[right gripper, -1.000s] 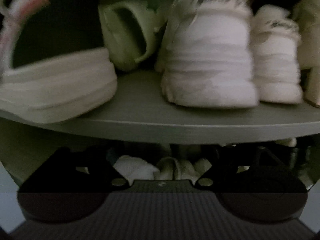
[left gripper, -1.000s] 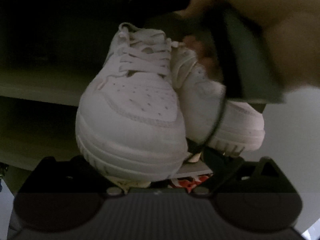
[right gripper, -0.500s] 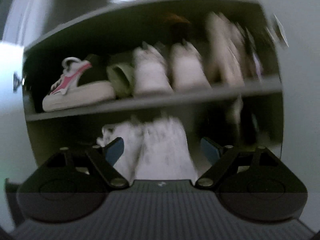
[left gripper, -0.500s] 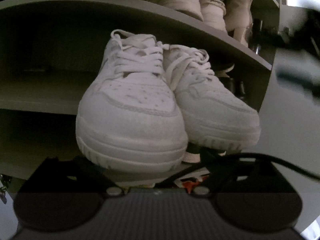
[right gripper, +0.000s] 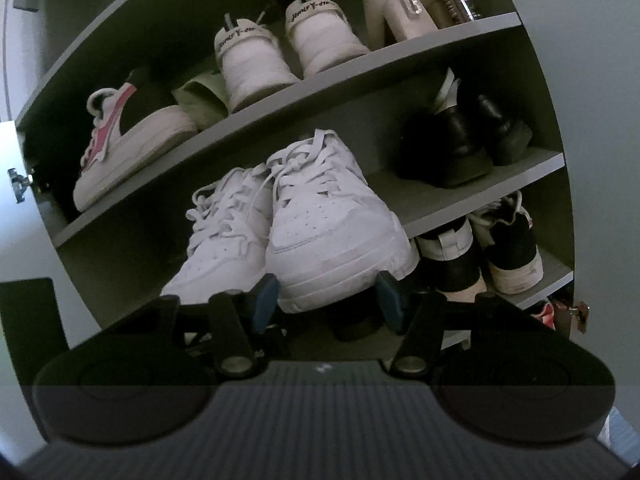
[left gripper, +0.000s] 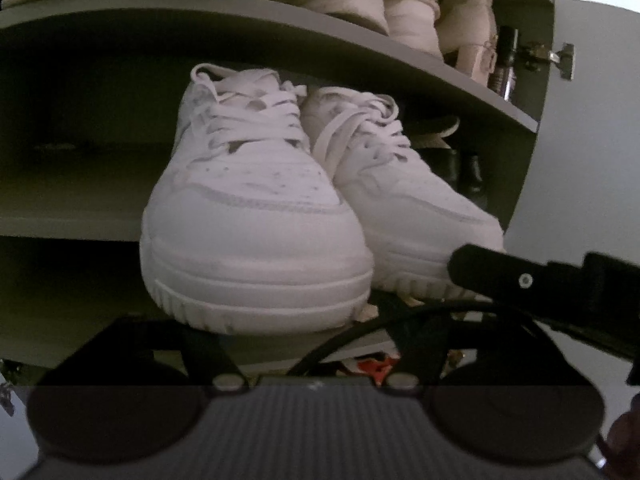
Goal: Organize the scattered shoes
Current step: 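Withdraw the right tool from the shelf and turn toward the mat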
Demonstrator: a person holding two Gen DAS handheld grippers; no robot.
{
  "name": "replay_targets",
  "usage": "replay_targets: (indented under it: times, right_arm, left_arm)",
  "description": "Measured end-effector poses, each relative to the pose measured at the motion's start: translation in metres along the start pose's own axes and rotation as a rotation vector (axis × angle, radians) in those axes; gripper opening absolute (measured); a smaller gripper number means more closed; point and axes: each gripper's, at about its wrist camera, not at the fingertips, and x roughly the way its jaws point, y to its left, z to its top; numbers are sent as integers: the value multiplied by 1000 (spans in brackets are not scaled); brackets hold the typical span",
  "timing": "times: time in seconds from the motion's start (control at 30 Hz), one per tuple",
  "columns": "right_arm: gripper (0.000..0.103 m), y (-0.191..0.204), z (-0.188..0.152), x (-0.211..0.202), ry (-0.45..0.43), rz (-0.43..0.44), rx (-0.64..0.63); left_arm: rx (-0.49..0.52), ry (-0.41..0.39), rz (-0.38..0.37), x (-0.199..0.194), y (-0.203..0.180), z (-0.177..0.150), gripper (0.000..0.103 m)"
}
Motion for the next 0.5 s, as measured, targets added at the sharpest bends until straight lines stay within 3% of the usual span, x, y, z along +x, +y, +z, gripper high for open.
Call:
replay_targets:
  times: [0.07, 0.2, 0.4, 0.5]
  right_arm:
    - [57, 0, 5, 11, 21, 3, 0]
    - [55, -10, 12, 33, 56, 15, 29]
    - [55, -9, 21, 70, 64, -9, 31]
    - [55, -11, 19, 64, 11, -25, 24]
  left_arm:
    - [-25, 29, 12, 11, 10, 10, 59]
    - [-56, 74, 20, 26, 26, 23, 58]
    - [-41, 104, 32, 33, 33, 22, 66]
    - [-33, 118, 38, 37, 37, 21, 80]
